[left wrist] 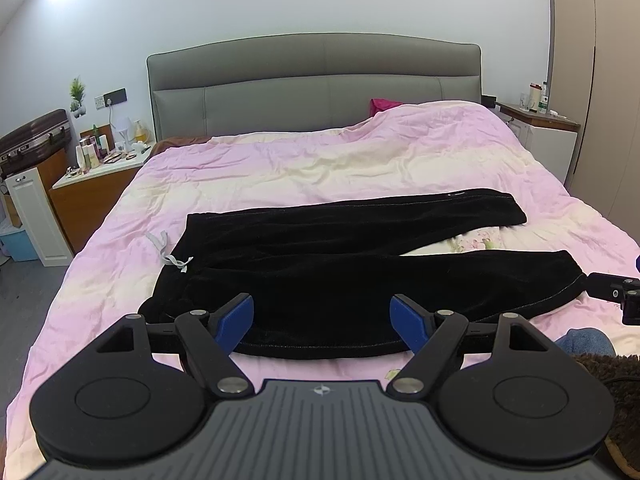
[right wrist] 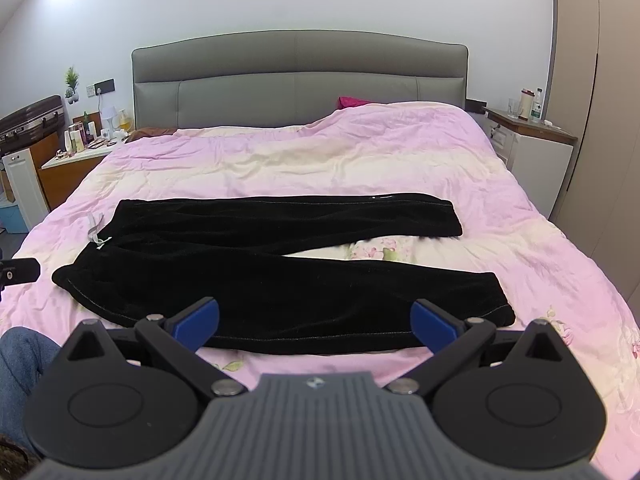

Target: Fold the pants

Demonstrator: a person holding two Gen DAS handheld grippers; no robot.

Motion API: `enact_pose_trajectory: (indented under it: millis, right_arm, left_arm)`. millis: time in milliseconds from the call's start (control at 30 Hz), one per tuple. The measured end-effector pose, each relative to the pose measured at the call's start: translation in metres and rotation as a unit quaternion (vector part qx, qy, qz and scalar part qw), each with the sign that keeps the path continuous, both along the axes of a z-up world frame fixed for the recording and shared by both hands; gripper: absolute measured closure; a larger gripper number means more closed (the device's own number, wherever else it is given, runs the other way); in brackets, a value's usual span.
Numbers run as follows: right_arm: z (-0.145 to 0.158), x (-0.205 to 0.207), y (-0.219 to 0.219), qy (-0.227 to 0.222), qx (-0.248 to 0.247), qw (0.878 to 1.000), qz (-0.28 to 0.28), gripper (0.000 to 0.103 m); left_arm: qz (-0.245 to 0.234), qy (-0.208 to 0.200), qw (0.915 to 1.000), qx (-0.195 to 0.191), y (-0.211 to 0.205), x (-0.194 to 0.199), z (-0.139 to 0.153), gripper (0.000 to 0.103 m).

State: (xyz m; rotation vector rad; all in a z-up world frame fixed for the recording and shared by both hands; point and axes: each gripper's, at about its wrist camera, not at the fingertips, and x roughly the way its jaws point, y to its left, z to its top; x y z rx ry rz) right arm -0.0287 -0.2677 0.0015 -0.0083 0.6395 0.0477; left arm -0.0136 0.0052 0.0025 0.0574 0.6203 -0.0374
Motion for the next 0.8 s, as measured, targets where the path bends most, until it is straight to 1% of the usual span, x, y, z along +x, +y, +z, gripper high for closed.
enact_pose_trajectory:
  millis: [800]
  right_arm:
    - [0.0048, -0.0051, -0.0017, -0.011, 0.000, 1.000, 0.000, 0.005]
  left_arm:
    - [-0.001, -0.004, 1.0000, 0.000, -0.0035, -0.0016, 0.0069, 0.012]
